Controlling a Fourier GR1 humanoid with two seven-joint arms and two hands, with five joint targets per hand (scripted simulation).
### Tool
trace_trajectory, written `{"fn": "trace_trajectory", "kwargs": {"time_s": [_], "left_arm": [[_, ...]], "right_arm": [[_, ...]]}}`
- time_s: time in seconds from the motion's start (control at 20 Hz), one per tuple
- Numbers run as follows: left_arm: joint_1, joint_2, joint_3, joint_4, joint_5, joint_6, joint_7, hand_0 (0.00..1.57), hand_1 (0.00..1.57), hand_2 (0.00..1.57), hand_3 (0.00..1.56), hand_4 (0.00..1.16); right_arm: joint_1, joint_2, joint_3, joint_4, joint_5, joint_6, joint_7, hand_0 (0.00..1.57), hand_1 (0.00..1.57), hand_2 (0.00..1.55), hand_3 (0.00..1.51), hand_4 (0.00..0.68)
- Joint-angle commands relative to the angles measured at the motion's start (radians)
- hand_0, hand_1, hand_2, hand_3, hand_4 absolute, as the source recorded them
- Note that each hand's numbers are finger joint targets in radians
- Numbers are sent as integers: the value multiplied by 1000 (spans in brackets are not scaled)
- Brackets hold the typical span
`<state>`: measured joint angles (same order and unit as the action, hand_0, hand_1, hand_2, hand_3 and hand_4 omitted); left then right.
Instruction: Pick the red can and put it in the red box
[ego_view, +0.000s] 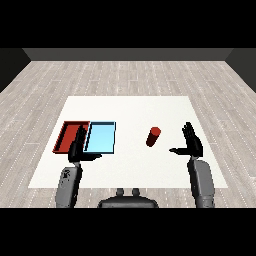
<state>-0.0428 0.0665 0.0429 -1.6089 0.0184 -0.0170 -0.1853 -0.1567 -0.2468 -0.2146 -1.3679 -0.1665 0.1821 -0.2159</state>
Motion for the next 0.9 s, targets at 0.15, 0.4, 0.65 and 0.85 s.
{"fn": "trace_trajectory", "kwargs": {"time_s": [0.15,0.4,0.65,0.85], "left_arm": [[54,-16,13,31,36,-61,-240,0,0,0,0,0],[2,-15,19,-5,53,-46,-176,0,0,0,0,0],[8,-23,17,39,40,-41,-230,0,0,0,0,0],[20,-51,-15,-3,47,-36,-208,0,0,0,0,0]], "right_arm": [[-148,-89,-83,283,-25,128,-225,0,0,0,0,0],[-168,-137,-119,420,-40,212,-334,0,0,0,0,0],[-135,-88,-64,318,-12,164,-279,0,0,0,0,0],[-137,-63,-45,252,-24,136,-199,0,0,0,0,0]]}}
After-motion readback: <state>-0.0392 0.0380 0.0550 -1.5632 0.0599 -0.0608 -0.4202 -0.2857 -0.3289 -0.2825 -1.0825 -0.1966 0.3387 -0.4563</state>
